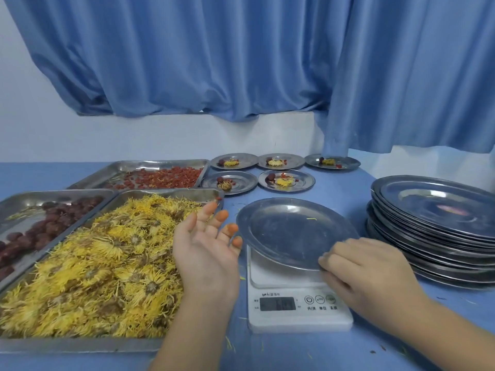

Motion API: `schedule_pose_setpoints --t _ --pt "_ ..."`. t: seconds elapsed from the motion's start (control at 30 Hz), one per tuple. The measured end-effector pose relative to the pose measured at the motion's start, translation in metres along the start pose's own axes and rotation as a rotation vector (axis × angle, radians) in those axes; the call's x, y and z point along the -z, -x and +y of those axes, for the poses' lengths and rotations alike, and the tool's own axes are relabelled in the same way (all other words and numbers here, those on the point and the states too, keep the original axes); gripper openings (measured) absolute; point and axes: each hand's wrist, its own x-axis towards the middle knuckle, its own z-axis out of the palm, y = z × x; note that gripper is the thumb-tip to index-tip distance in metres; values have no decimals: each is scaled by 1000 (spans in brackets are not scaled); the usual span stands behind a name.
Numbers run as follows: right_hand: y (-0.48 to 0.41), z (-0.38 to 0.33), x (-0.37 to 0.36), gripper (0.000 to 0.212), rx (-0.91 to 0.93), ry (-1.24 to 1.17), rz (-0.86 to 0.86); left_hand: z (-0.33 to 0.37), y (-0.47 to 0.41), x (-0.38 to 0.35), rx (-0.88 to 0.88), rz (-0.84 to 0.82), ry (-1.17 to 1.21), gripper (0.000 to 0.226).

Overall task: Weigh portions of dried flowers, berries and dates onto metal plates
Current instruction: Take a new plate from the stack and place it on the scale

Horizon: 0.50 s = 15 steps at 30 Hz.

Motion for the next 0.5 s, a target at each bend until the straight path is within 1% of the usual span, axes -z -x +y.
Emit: schedule_pose_setpoints --t 0.1,0.2,0.33,0.47,0.5 --pt "1 -2 0 16 -26 -11 -7 1 -2 1 6 -18 -9 37" --pt "-1 -3 -1 19 -50 -18 -13 4 -3 1 -23 -9 -30 36" --pt "1 -4 0 14 -65 -23 -92 6 -3 2 -57 15 -53 36" --pt "0 -11 10 6 -73 -159 -156 7 -2 3 -55 16 -66 36" --pt "-1 -11 15 10 -87 -226 -158 7 -2 3 -57 14 -66 36"
